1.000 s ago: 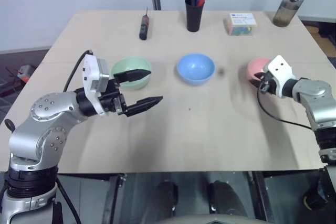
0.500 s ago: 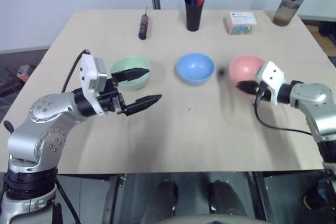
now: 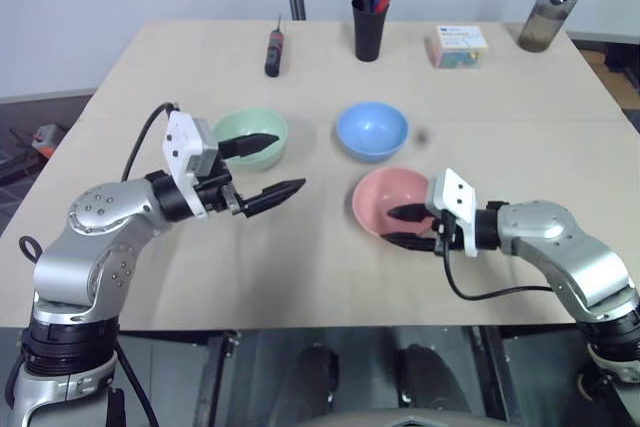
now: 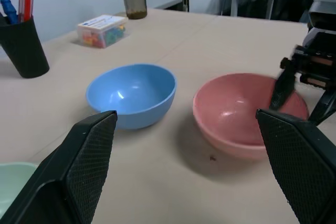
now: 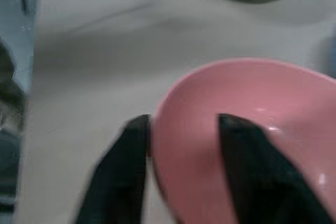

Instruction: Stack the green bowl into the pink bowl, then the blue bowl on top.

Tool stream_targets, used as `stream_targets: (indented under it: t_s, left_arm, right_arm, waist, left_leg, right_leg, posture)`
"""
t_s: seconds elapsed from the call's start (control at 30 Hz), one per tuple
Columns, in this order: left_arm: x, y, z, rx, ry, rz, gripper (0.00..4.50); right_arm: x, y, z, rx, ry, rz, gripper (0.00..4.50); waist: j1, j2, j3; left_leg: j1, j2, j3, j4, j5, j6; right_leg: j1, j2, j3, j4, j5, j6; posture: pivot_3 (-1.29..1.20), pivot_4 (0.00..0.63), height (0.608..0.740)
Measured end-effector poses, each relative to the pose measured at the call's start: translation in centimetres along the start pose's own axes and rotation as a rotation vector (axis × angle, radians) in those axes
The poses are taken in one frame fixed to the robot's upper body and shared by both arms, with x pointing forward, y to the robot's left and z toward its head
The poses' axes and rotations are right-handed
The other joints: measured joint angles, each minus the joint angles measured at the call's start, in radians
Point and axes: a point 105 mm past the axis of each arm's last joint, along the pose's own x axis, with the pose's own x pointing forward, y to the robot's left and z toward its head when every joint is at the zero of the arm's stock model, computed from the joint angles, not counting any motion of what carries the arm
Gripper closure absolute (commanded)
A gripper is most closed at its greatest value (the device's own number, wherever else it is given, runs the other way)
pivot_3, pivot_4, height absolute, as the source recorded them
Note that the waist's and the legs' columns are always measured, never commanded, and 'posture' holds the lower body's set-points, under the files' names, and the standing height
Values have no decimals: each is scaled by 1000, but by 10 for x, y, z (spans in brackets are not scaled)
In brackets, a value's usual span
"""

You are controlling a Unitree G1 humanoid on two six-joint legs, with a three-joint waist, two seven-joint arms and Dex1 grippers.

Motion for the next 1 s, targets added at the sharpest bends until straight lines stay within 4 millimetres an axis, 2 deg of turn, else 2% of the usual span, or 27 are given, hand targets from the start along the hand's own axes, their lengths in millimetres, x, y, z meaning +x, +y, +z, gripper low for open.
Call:
stream_targets:
  t_s: [0.03,0.13,0.23,0.3,0.37,0.5,0.57,0.63,0.67,0.7,0.73,0.77,0.83,0.87,0.93,1.0]
  left_arm:
    - [1,4,-7,43,62,69,0]
    - [0,12,-16,69,131,154,0]
    - [3,27,-25,185,351,200,0]
    - [5,46,-20,307,467,260,0]
    - [6,54,-21,341,511,286,0]
    - [10,61,-55,383,689,275,0]
    - [8,64,-65,381,735,276,0]
    - [14,67,-72,372,766,267,564]
    - [14,67,-72,369,767,265,621]
    - [17,68,-74,369,771,260,1200]
    - [18,68,-74,369,773,259,1409]
    - [21,69,-75,370,772,254,1881]
    - [24,68,-75,367,762,238,2551]
    - [26,68,-74,368,758,233,3202]
    - [28,68,-73,373,755,218,4023]
    - [28,67,-74,370,757,211,4407]
  right_arm:
    - [-1,-3,4,1,-22,-19,987]
    - [-7,-12,15,-16,-71,-73,101]
    - [-13,-16,38,-92,-188,-140,37]
    - [-16,-10,51,-157,-229,-135,37]
    - [-16,-10,53,-172,-241,-142,37]
    - [-18,-13,57,-204,-258,-174,37]
    - [-18,-15,58,-213,-259,-181,37]
    - [-19,-17,62,-237,-271,-191,0]
    - [-20,-18,63,-240,-273,-192,0]
    - [-20,-18,65,-251,-281,-196,0]
    - [-21,-19,66,-252,-283,-198,0]
    - [-23,-20,67,-254,-285,-208,0]
    - [-27,-24,67,-256,-287,-233,0]
    - [-29,-25,67,-256,-286,-243,0]
    - [-32,-25,65,-253,-280,-259,0]
    - [-34,-26,64,-250,-279,-268,0]
  waist:
    - [0,0,0]
    - [1,-1,0]
    - [4,-1,0]
    - [3,-1,0]
    - [1,-1,0]
    - [-4,-1,1]
    - [-4,-1,1]
    - [-1,-1,1]
    - [-1,-1,1]
    - [0,-1,1]
    - [0,-1,1]
    - [0,-1,1]
    - [0,-1,1]
    - [0,-1,1]
    - [0,-1,1]
    - [-1,-1,1]
  left_leg:
    - [0,0,0,0,0,0]
    - [0,0,0,0,0,0]
    - [-1,-2,-2,0,0,0]
    - [0,-3,-1,0,0,0]
    - [0,-3,-1,0,0,0]
    - [-1,-4,0,-1,0,0]
    - [-1,-3,0,-1,0,0]
    - [-2,-4,0,0,0,0]
    - [-2,-4,0,0,0,0]
    - [-2,-4,0,0,0,0]
    - [-2,-4,0,0,0,0]
    - [-3,-4,0,0,0,0]
    - [-3,-4,0,0,0,0]
    - [-3,-3,-1,0,0,0]
    - [-3,-3,-1,0,0,0]
    - [-3,-3,0,0,0,0]
  right_leg:
    - [0,0,0,0,0,0]
    - [0,0,0,0,0,0]
    - [0,1,-2,0,0,0]
    - [0,1,-1,0,0,0]
    - [0,1,-1,0,0,0]
    - [-1,2,0,1,0,0]
    - [-2,3,0,1,0,0]
    - [-2,2,0,1,0,0]
    - [-2,2,0,1,0,0]
    - [-2,2,0,1,0,0]
    - [-2,1,0,1,0,0]
    - [-2,1,0,1,0,0]
    - [-2,1,0,1,0,0]
    - [-2,1,-1,1,0,0]
    - [-2,1,0,1,0,0]
    - [-2,1,0,1,0,0]
  posture:
    - [0,150,740]
    - [0,150,740]
    - [0,150,740]
    - [0,150,740]
    - [0,150,740]
    - [0,150,740]
    - [0,150,740]
    - [0,150,740]
    - [0,150,740]
    - [0,150,740]
    - [0,150,740]
    - [0,150,740]
    - [0,150,740]
    - [0,150,740]
    - [0,150,740]
    - [0,150,740]
